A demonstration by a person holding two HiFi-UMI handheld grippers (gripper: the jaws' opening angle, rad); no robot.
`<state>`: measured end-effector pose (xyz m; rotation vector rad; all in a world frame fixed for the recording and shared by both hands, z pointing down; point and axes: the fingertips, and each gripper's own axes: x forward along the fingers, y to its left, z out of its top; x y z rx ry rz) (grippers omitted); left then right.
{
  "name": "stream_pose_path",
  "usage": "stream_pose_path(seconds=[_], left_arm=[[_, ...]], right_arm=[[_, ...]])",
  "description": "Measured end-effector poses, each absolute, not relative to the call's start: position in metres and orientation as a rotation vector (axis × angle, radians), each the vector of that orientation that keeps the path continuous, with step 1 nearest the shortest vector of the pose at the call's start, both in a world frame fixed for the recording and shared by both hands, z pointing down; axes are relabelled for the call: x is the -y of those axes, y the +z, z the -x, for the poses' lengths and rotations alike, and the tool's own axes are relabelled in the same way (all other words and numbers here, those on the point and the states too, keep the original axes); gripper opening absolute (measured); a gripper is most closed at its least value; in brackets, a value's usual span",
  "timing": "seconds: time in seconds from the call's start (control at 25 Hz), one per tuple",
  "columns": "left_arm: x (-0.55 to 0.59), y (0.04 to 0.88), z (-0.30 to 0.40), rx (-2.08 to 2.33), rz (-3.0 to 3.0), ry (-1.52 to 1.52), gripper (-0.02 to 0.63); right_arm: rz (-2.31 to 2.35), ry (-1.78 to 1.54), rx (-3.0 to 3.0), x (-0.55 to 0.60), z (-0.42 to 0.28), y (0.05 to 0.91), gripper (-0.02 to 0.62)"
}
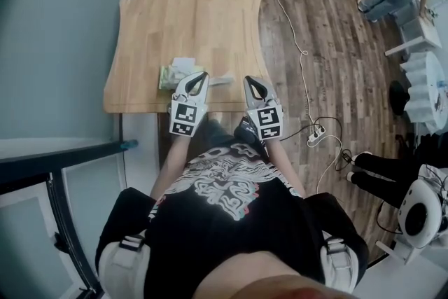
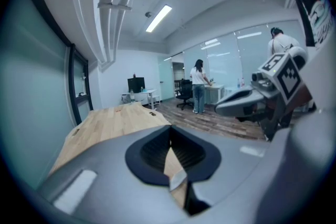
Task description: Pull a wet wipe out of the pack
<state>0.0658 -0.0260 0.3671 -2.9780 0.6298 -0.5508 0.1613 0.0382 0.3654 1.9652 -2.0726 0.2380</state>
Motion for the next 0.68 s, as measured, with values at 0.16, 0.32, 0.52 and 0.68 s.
stream_pose_path(seconds=[0.16,0.32,0.52,0.68], left_arm=[[0.019,0.364,-0.062,-0.634,2.972,-0.536,-0.012],[0.015,0.359,-0.055,-0.651,2.971,-0.531,-0.012],[0.012,0.356,-0.049,-0.67,2.967,-0.519,-0.012],[0.011,0.36,-0.043,-0.675,2.971,-0.525,-0.012]], right_arm=[[-1.969,0.23,2.076,-0.043,-0.159,0.364,-0.002],[-1.967,0.216,2.085,-0.048,-0.152,0.357,-0.002],[-1.964,0.209,2.086,-0.053,-0.149,0.356,-0.002],[-1.955,0.21,2.087,-0.054,-0.145,0.358,-0.002]])
